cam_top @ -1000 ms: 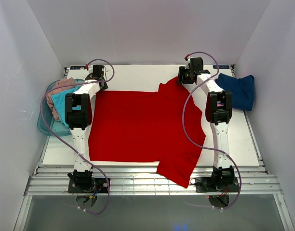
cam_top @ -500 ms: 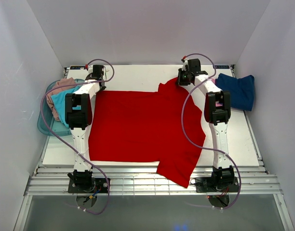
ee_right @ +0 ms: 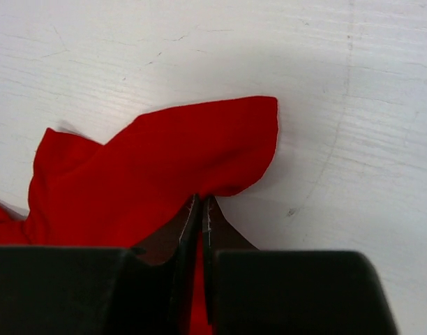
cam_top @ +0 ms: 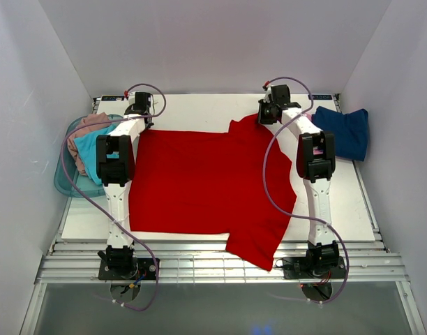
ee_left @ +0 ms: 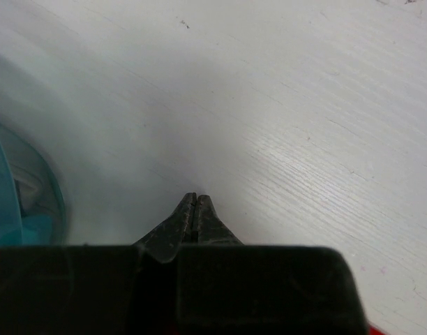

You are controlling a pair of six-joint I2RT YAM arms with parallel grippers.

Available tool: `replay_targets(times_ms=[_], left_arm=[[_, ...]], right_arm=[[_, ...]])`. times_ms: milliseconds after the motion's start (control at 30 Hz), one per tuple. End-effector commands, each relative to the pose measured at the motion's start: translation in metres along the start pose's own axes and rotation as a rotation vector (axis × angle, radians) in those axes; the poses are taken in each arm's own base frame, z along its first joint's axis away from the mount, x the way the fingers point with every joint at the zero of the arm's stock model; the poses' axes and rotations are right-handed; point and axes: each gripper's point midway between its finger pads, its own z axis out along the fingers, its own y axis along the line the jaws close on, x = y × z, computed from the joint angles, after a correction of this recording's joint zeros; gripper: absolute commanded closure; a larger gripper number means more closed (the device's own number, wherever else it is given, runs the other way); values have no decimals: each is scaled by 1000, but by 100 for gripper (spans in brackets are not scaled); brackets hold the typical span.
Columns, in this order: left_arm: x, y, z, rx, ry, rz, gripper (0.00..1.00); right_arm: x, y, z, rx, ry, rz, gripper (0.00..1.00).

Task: Fold and stack the t-shirts
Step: Grap the side of the flattened tshirt furthest away from the robot with both arms, then fold the flattened tshirt in 1/3 of the way

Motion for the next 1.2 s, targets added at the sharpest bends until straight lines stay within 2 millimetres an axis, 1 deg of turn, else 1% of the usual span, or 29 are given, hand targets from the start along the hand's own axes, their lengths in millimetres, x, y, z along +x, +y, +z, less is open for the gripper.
replay_targets(times_ms=[0, 33, 67, 100, 133, 167, 200, 233, 267, 300, 333, 367, 400, 433, 467, 500, 533, 567, 600, 667, 700, 733, 767, 800, 833, 900, 933, 1133, 1167], left_arm=[[-29, 9, -20, 0, -55, -40, 100], [-23, 12, -21, -1, -47, -40, 100], [-23, 13, -24, -1, -51, -48, 100], [-29, 13, -33, 7, -65, -70, 100], [-22, 16, -34, 7, -59, -72, 100], [-21, 18, -36, 12, -61, -78, 100], [-29, 18, -46, 23, -81, -92, 100], [-31, 18, -49, 31, -93, -110, 100], [-21, 21, -50, 29, -78, -108, 100], [-22, 23, -54, 30, -85, -117, 100], [-32, 24, -64, 40, -115, -142, 100], [-24, 28, -66, 34, -105, -140, 100], [-26, 29, -71, 38, -119, -150, 100], [-36, 32, -82, 46, -146, -166, 100], [-36, 35, -86, 43, -152, -173, 100], [-29, 38, -88, 40, -147, -169, 100], [-32, 39, -92, 46, -161, -176, 100], [-40, 42, -103, 54, -184, -186, 100], [-34, 44, -104, 52, -175, -183, 100], [-37, 47, -113, 60, -184, -184, 100], [-30, 48, -114, 62, -169, -180, 100], [-26, 49, -115, 61, -162, -176, 100], [-26, 51, -120, 62, -164, -179, 100], [-22, 53, -121, 59, -160, -178, 100], [-13, 56, -120, 51, -142, -171, 100], [-7, 60, -123, 47, -125, -167, 100], [1, 62, -123, 42, -110, -160, 100], [20, 75, -132, 16, -72, -142, 100], [25, 77, -132, 11, -60, -138, 100]], right_arm=[[-43, 15, -46, 14, -95, -62, 92], [-45, 16, -52, 20, -99, -69, 92], [-52, 21, -63, 19, -118, -80, 92], [-52, 21, -67, 23, -117, -92, 92], [-53, 24, -76, 22, -121, -100, 92], [-51, 27, -80, 21, -119, -105, 92], [-49, 30, -83, 20, -118, -111, 92], [-46, 33, -91, 18, -115, -120, 92], [-43, 35, -94, 18, -110, -122, 92], [-40, 38, -96, 15, -106, -128, 92], [-44, 43, -105, 13, -120, -137, 92], [-32, 43, -105, 12, -96, -134, 92], [-28, 47, -107, 9, -91, -140, 92], [-30, 53, -116, 6, -105, -147, 92], [-17, 52, -115, 8, -78, -147, 92], [-12, 58, -117, 2, -70, -157, 92], [-12, 63, -125, 4, -79, -165, 92], [-8, 65, -128, 4, -72, -171, 92], [6, 68, -128, 8, -47, -177, 92], [7, 77, -141, 5, -64, -190, 92], [21, 79, -141, 6, -40, -190, 92], [19, 82, -150, 12, -54, -192, 92], [22, 85, -153, 12, -56, -194, 92], [34, 84, -154, 20, -35, -183, 92], [31, 87, -164, 19, -51, -184, 92], [37, 90, -170, 28, -51, -189, 92], [42, 91, -177, 33, -50, -192, 92], [53, 95, -201, 53, -46, -202, 92], [59, 95, -202, 53, -35, -200, 92]])
